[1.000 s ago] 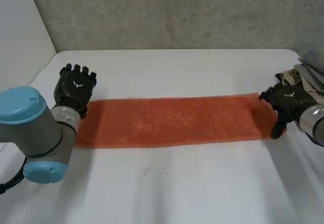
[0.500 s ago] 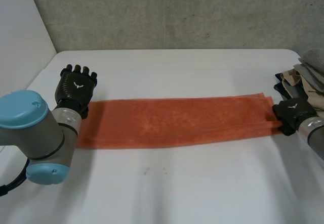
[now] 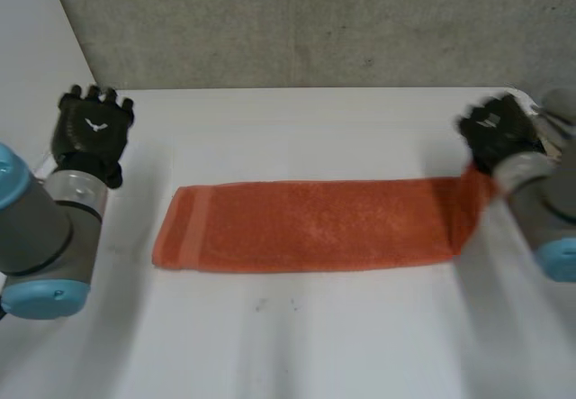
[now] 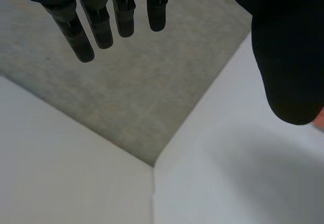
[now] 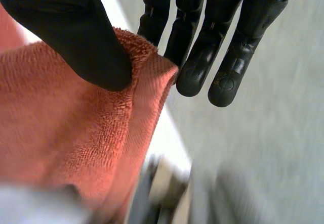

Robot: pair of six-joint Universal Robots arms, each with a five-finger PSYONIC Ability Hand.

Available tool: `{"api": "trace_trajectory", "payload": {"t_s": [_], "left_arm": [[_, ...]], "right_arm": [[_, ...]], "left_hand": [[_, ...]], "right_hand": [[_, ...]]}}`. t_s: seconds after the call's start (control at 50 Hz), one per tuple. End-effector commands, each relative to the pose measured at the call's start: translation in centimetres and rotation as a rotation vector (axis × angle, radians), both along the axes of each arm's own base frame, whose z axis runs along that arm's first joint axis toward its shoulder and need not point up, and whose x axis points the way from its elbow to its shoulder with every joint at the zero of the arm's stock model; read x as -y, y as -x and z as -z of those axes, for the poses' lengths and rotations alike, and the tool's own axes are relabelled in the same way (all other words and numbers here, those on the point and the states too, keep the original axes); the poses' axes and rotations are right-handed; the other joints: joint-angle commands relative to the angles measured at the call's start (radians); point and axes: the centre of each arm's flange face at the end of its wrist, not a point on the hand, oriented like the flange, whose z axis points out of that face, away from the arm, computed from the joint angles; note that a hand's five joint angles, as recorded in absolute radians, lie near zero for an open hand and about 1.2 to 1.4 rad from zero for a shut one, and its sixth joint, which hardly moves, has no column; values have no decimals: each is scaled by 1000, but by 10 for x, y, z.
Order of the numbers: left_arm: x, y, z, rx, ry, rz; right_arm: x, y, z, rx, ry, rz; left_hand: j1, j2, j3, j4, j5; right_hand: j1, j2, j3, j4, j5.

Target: Fold the laundry.

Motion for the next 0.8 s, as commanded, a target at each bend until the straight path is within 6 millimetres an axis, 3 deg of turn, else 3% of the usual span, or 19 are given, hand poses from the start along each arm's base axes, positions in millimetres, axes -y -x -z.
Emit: {"api": "trace_trajectory", "payload": {"t_s": [0.02,0.04,0.06,0.14,0.2,0.22,0.28,0.3,0.36,0.4,0.5,0.54,0.62,0.66,0.8], "left_arm": [[-2,-16,-21,-52,49,-37],[-3,-17,-22,-58,50,-39],[-3,-19,-21,-69,44,-44],[-6,-20,-17,-81,29,-43],[-8,-20,-12,-78,11,-42],[-9,-20,-10,-77,5,-42],[-11,-20,-5,-74,-10,-41],[-11,-20,-4,-73,-13,-40],[-11,-18,1,-69,-28,-37],[-11,-18,3,-67,-31,-36],[-11,-13,1,-68,-26,-20],[-15,-5,3,-67,-29,7],[-29,19,6,-62,-41,109],[-35,28,7,-60,-45,149],[-62,62,24,-49,-104,312]], "right_arm": [[-61,-132,-23,110,183,-394],[-71,-148,-20,118,192,-451],[-92,-177,-16,129,209,-568],[-129,-225,8,137,207,-800],[-148,-243,34,124,173,-917],[-163,-253,49,117,151,-990],[-180,-263,65,109,125,-1058],[-183,-264,71,107,113,-1063],[-182,-263,74,109,99,-1047],[-180,-262,68,119,102,-1022],[-164,-244,34,196,79,-854],[-140,-219,15,276,45,-708],[-118,-177,-8,424,-42,-526],[-117,-164,-9,454,-101,-489],[-110,-116,20,433,-395,-313]], "left_hand": [[-16,-29,-34,-28,-47],[-16,-29,-34,-28,-47],[-16,-29,-34,-28,-47],[-16,-29,-34,-28,-47],[-16,-29,-34,-28,-47],[-16,-29,-34,-28,-47],[-16,-29,-34,-28,-47],[-16,-29,-34,-28,-47],[-16,-29,-34,-28,-47],[-16,-29,-34,-28,-47],[-16,-29,-34,-28,-47],[-16,-29,-34,-28,-47],[-16,-29,-34,-28,-47],[-16,-29,-34,-28,-47],[-16,-29,-34,-28,-47]], "right_hand": [[418,218,211,203,236],[418,218,211,203,236],[418,218,211,203,236],[418,218,211,203,236],[418,218,211,203,236],[418,218,211,203,236],[418,218,211,203,236],[241,42,35,26,60],[-723,-923,-930,-938,-905],[-804,-1003,-1011,-1019,-986],[-804,-1003,-1011,-1019,-986],[-804,-1003,-1011,-1019,-986],[-804,-1003,-1011,-1019,-986],[-804,-1003,-1011,-1019,-986],[-804,-1003,-1011,-1019,-986]]}}
